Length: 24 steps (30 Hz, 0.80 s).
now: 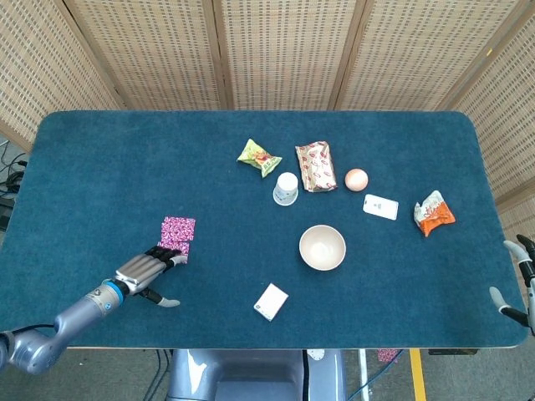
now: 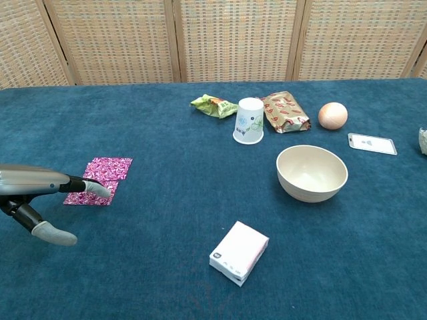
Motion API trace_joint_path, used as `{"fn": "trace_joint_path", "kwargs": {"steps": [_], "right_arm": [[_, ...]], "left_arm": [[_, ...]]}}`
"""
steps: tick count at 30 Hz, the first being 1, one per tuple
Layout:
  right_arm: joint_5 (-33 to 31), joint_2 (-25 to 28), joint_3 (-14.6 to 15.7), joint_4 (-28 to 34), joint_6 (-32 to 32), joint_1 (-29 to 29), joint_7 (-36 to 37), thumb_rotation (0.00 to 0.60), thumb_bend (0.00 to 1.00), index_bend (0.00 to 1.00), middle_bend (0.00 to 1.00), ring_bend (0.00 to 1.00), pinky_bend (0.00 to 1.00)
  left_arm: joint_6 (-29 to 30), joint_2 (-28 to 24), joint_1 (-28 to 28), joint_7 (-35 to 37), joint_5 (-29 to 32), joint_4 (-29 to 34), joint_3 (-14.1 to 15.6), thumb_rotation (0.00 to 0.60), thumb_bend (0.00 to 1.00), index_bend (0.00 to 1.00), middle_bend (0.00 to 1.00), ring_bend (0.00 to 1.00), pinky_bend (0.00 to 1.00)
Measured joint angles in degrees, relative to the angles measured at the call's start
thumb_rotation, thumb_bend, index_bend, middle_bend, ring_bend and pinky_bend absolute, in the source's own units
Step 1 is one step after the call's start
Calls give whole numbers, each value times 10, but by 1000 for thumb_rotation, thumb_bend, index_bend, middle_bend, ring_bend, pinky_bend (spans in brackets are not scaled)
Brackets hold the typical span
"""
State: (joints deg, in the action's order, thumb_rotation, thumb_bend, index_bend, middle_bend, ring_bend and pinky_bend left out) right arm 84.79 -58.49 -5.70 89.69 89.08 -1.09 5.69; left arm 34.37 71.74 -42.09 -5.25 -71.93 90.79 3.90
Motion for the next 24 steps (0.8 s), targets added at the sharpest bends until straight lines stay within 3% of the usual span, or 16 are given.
{"fn": "trace_joint_path", "kwargs": {"steps": [10,24], "right_arm": [[1,4,0,4,1,1,0,600,337,157,118,0,0],[0,2,2,4,4,5,-4,600,337,157,118,0,0]], "left_arm": [[27,-8,4,-4,5,7,-9,210,8,52,0,0,0],[-3,56,-18,32,37,-91,-44,210,8,52,0,0,0]]}}
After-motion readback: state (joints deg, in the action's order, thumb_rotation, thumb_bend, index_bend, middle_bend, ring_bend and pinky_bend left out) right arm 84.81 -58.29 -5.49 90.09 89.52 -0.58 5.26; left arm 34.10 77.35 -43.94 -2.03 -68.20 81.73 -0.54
